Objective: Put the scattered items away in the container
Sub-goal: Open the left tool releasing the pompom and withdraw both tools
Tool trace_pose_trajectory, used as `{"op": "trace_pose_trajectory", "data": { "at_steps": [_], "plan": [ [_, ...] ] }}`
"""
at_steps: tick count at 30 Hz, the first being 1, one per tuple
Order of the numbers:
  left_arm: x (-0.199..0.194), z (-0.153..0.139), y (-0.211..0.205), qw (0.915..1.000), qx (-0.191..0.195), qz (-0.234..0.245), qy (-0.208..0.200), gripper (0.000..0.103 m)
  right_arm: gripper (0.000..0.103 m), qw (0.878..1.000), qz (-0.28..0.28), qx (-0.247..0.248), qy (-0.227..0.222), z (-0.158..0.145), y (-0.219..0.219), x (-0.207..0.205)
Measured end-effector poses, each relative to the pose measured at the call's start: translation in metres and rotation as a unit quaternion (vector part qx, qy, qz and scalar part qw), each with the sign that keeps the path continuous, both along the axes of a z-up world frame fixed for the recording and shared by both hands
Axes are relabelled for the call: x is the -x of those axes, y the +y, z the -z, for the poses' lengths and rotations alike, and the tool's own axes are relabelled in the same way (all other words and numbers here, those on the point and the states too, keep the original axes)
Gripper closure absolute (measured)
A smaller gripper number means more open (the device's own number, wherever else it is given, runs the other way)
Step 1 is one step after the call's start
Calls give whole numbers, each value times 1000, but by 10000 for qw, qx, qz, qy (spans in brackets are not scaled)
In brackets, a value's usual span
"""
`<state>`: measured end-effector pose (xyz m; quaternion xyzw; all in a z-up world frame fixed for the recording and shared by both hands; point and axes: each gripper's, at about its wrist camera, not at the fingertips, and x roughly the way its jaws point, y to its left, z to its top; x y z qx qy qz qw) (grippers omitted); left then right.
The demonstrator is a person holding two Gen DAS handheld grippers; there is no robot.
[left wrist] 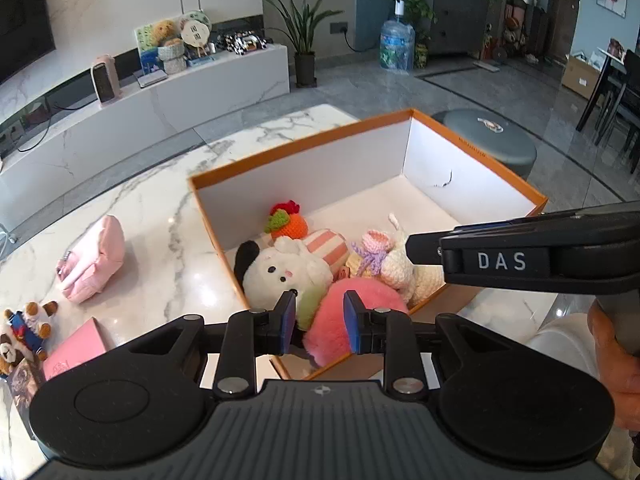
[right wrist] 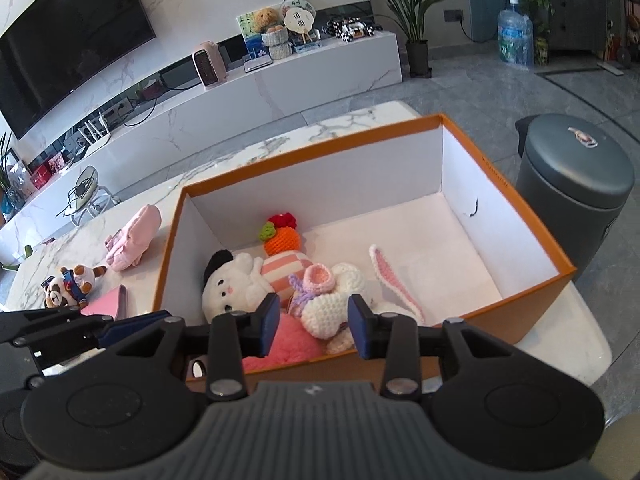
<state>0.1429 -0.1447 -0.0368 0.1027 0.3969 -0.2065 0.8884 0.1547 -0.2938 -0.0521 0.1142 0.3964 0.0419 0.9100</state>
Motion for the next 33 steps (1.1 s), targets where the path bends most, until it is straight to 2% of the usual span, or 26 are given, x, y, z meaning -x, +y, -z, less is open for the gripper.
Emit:
{"op": "trace_pose_trajectory", "data": {
  "at_steps": [9,16,26,33],
  "plan": [
    [21,-25,17,9992,225,-174,-291,72,55,9994,-69,166,-283,-27,14,25],
    [38,-39,43,9974,344,-393,-491,71,53,9978,-312,327,-490,-44,44,42],
    [56,-41,96,9935,522,-858,-536,70,53,9932,-770,613,-627,-54,102,59],
    [68,-31,137,9894,617,-1239,-430,70,52,9893,-1106,764,-570,-48,146,66]
  ]
}}
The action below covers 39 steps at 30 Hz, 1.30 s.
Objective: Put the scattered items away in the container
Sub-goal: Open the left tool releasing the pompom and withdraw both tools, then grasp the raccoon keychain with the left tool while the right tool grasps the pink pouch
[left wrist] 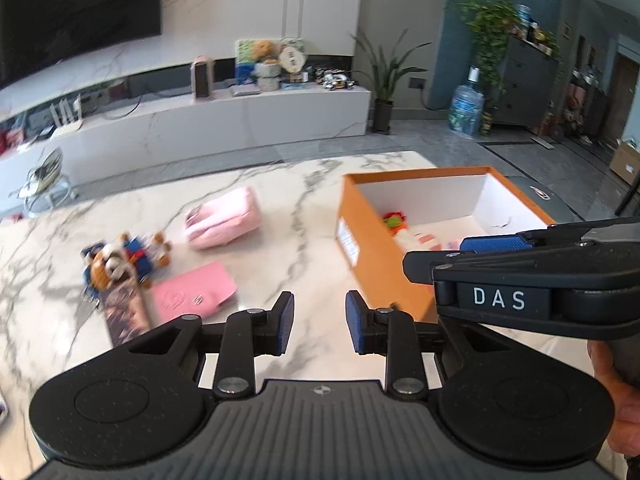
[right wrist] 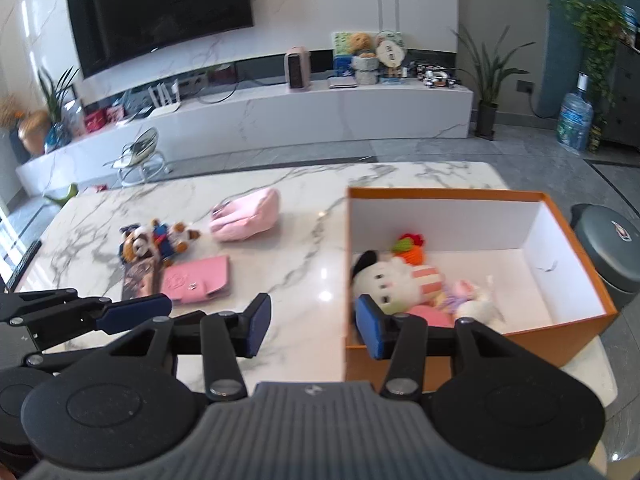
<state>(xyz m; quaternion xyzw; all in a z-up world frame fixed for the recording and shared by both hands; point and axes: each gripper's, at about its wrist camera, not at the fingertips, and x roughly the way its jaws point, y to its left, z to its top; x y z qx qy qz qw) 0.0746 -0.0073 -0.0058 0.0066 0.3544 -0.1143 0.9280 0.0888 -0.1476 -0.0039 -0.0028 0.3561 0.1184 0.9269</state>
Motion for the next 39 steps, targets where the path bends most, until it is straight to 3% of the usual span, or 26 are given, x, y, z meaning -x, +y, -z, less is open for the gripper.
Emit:
{"op": "trace_pose_trajectory", "data": {
  "at_steps": [10,13,15,19,24,32,39],
  "plan": [
    [8,34,63,9971,47,-649,384,69,52,9978,-587,15,320,33,67,-6],
    [4,46,76,9950,0,-826,568,64,51,9962,-697,-12,518,47,81,-11],
    [2,52,83,9936,-17,-915,659,60,44,9953,-724,-4,640,56,88,-16],
    [-8,61,95,9911,-3,-1088,763,40,40,9943,-705,-8,797,68,95,-29],
    [-30,69,106,9886,8,-1182,932,35,38,9933,-635,10,969,79,100,-54],
    [-79,69,125,9871,-14,-1364,839,25,27,9938,-523,10,985,82,108,-108],
    [-120,75,153,9837,-382,-1657,580,21,25,9949,-375,-78,928,85,115,-162]
  ]
}}
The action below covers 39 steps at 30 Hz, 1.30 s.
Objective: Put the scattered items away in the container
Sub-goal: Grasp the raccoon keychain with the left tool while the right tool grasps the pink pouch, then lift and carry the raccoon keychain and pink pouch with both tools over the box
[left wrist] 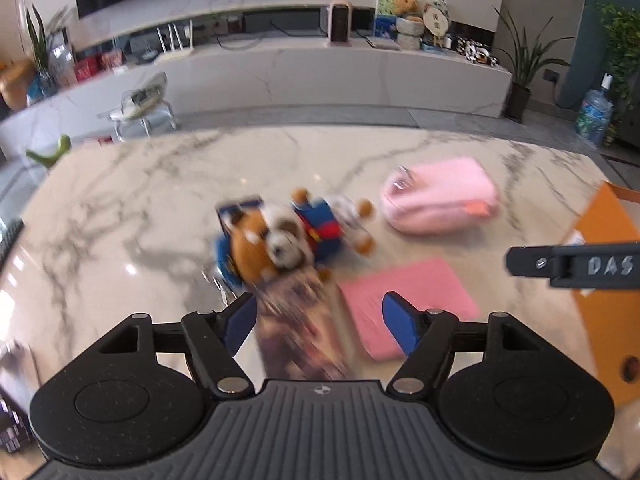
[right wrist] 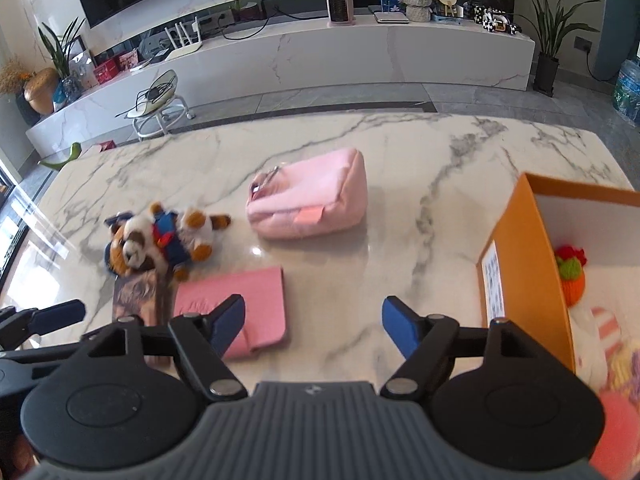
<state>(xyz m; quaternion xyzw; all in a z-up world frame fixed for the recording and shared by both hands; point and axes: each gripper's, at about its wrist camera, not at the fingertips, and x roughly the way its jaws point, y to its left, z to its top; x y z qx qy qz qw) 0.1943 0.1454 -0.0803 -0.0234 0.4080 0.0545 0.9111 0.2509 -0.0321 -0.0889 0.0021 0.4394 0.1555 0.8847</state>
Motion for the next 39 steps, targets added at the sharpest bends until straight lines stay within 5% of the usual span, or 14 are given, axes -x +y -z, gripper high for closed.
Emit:
{"op": "trace_pose_trajectory", "data": {
  "at_steps": [8,21,26,34,39],
  "plan": [
    [-32,8,36,9961,372,-501,-619,15,24,9993,307,-209,-71,8,8,-55],
    [-56,46,59,9919,820,-841,-480,11,24,9946,895,-459,247,43,12,-107],
    [-60,51,65,9875,1142,-976,-479,11,35,9957,802,-392,253,48,18,-110],
    [-58,56,58,9866,1047,-1068,-654,6,50,9984,454,-195,290,59,26,-99],
    [-56,63,70,9781,1548,-1276,-550,1,59,9979,446,-283,365,57,23,-95]
  ]
}}
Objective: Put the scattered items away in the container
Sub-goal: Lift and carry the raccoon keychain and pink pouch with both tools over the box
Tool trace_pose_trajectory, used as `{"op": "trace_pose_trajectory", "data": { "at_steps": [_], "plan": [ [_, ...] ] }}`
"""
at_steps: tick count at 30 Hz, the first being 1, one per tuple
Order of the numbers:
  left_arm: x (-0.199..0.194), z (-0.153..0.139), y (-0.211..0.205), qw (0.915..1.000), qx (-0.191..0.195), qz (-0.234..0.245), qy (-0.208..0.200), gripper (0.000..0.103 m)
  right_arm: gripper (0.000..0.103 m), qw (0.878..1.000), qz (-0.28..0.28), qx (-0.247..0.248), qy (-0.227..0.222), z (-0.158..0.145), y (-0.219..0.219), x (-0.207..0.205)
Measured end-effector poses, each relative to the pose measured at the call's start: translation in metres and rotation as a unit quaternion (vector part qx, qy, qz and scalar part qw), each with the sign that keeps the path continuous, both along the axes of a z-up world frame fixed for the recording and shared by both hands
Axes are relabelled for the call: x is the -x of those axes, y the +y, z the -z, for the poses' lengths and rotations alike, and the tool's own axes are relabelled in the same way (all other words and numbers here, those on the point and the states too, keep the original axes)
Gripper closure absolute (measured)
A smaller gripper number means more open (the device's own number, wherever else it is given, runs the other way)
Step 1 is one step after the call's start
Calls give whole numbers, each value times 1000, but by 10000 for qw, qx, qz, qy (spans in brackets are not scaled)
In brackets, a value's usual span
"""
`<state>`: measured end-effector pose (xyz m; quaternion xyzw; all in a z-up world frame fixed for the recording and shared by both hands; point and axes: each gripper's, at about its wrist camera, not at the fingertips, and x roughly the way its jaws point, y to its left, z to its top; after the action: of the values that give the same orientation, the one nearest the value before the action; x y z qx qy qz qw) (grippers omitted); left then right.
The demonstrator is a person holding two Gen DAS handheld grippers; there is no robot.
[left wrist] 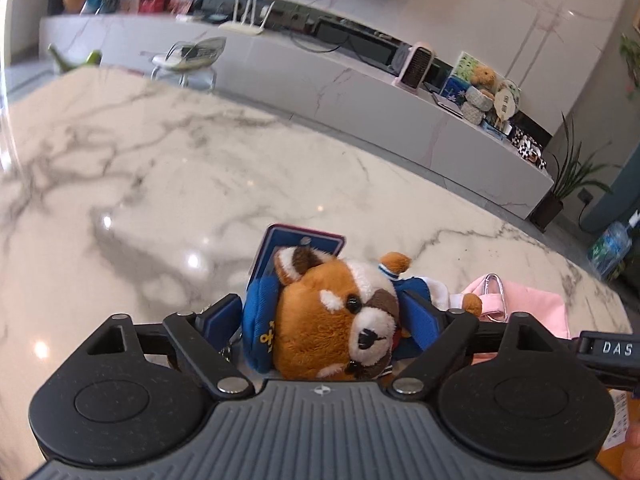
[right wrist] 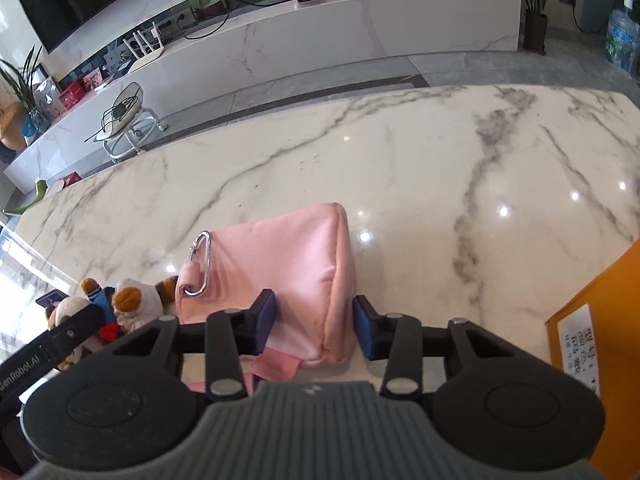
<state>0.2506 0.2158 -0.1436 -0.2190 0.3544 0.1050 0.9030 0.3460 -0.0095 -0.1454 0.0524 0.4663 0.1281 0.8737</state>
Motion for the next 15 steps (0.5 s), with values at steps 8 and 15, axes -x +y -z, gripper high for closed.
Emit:
{"op": "trace_pose_trajectory", "data": {
  "at_steps": [8,15],
  "plan": [
    [1,-3,0,9998,154,-77,39,14,60,10000,-16,-2,-13,-1,0,2],
    [4,-18,-11,9998,-188,37,-96,26,70,9994,-136,-65,-315,-20,0,10]
  ]
}}
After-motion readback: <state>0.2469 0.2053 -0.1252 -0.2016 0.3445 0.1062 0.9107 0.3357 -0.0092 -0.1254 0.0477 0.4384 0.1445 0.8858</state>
